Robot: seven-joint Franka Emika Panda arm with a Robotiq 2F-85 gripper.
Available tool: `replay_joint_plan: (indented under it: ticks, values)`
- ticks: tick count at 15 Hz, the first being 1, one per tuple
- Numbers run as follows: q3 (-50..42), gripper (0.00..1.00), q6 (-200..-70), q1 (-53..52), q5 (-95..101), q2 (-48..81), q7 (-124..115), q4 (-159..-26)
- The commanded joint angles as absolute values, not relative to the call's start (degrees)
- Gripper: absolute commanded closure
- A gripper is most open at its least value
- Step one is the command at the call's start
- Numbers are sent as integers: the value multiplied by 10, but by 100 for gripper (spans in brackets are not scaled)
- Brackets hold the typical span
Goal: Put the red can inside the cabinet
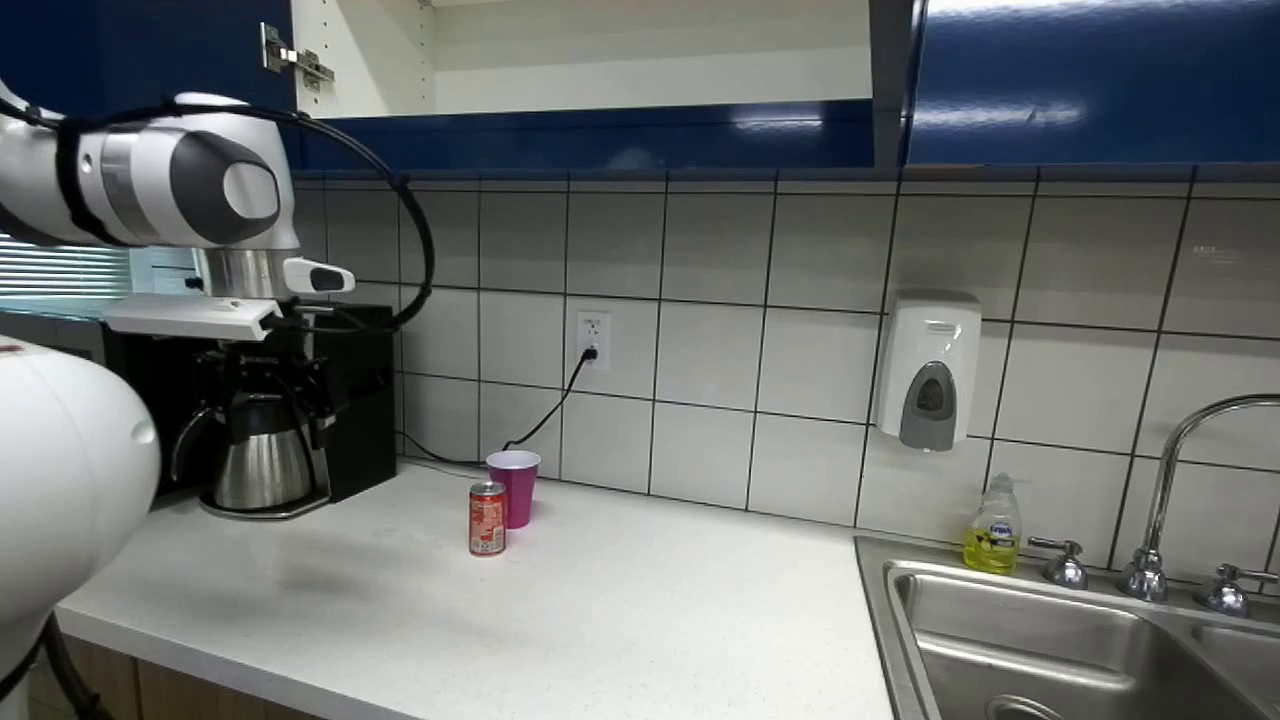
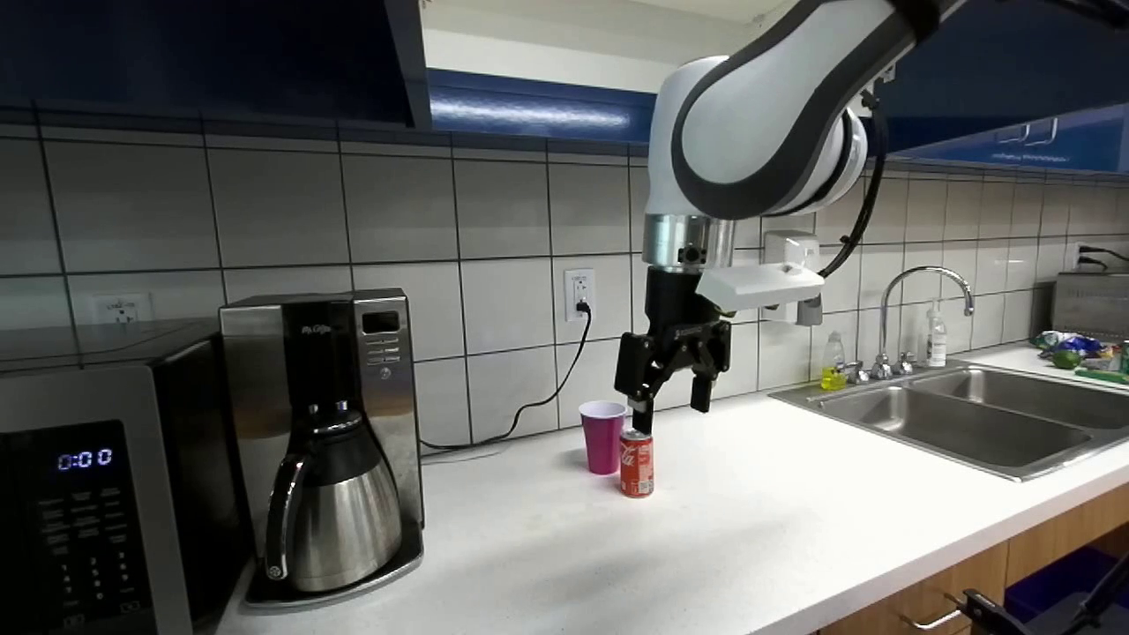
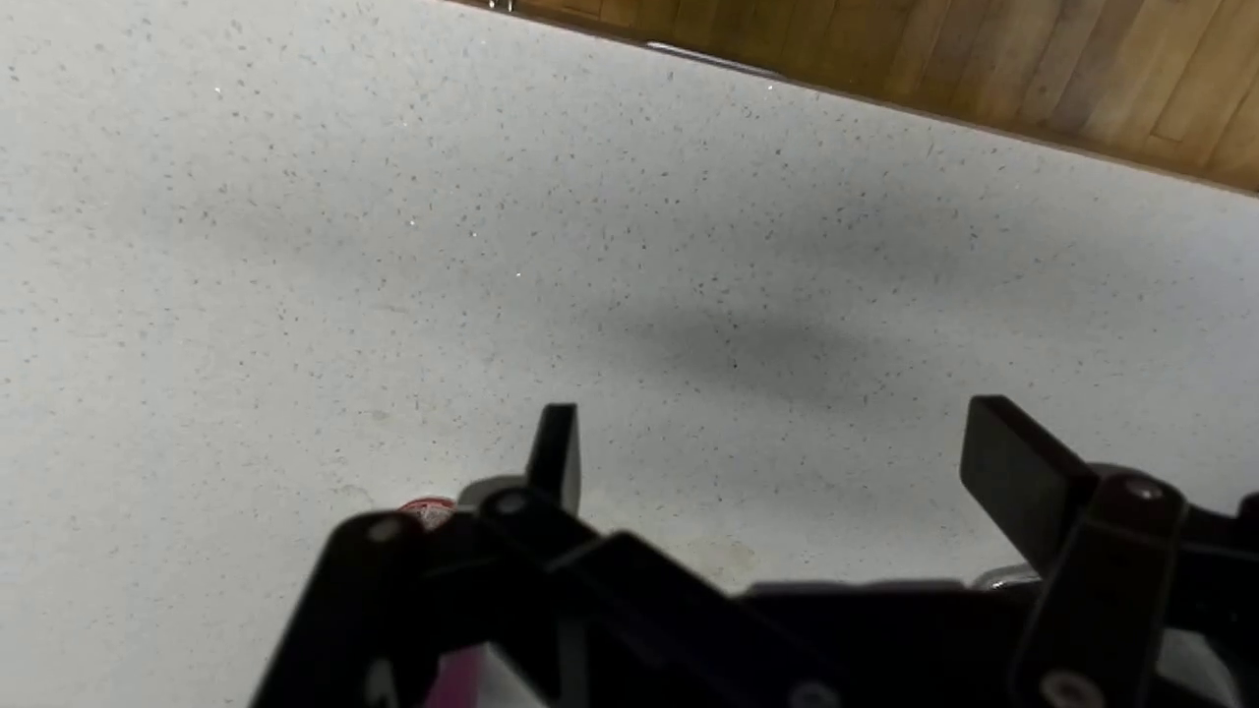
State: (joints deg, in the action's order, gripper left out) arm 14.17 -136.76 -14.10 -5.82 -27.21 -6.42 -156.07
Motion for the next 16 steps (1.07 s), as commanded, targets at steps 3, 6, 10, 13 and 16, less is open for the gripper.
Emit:
replay_joint_plan:
  ticks: [3,6,10,13,16]
  values:
    - [131,0,-1465,-96,1,-160,-68,-1541]
    - [122,0,-1511,-78,27,-111,-71,-1534]
    - [103,0,-1561,-59,56,-52,-75,-1522]
    - [87,0,-1593,-53,71,-7,-77,-1511]
    - [69,0,-1615,-52,96,30,-87,-1495]
